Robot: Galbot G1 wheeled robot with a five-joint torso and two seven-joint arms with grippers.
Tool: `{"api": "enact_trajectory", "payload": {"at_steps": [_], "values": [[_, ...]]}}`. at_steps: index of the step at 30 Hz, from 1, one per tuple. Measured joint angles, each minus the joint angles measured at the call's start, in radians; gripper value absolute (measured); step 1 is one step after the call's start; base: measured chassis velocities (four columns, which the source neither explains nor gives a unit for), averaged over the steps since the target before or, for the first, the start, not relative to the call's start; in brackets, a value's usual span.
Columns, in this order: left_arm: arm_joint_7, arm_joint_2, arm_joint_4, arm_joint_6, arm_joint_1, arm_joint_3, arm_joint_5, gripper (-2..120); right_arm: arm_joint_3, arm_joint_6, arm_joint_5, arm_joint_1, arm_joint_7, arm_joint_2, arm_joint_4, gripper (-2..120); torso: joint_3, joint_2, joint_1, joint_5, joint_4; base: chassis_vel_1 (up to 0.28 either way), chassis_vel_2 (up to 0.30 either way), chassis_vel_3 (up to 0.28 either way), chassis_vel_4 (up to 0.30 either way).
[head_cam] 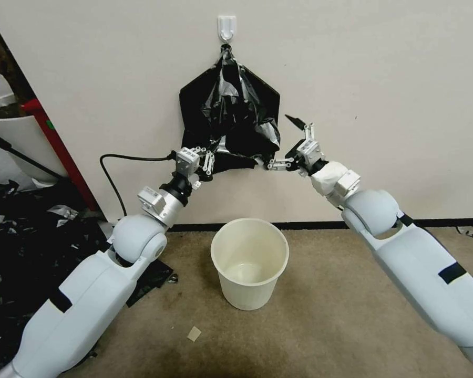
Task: Place a trash bag onto the trash bin.
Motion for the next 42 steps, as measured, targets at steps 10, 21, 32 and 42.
{"api": "enact_trajectory", "payload": {"at_steps": [10,21,32,42], "values": [[0.001,0.002,-0.005,0.0,0.001,-0.001,-0.005,0,-0.034,-0.045,-0.028,0.058,-0.003,0.016,-0.035,82,0.0,0.0,0.0,0.0,0.0,0.0,0.0,0.0,0.0],[0.001,-0.007,-0.008,-0.001,0.017,-0.015,-0.006,0,-0.118,-0.03,-0.031,0.19,-0.004,0.031,-0.125,45,0.0,0.0,0.0,0.0001,0.0001,0.0,0.0,0.0,0.0],[0.001,-0.019,-0.009,-0.005,0.033,-0.031,-0.012,0,-0.067,0.027,-0.025,0.126,-0.031,0.031,-0.126,8,0.0,0.0,0.0,0.0,0.0001,0.0,0.0,0.0,0.0],[-0.025,-0.037,-0.053,-0.007,0.1,-0.058,-0.028,0,0.088,-0.104,0.229,-0.184,0.179,-0.021,0.181,0,0.0,0.0,0.0,0.0001,-0.0001,0.0,0.0,0.0,0.0]]}}
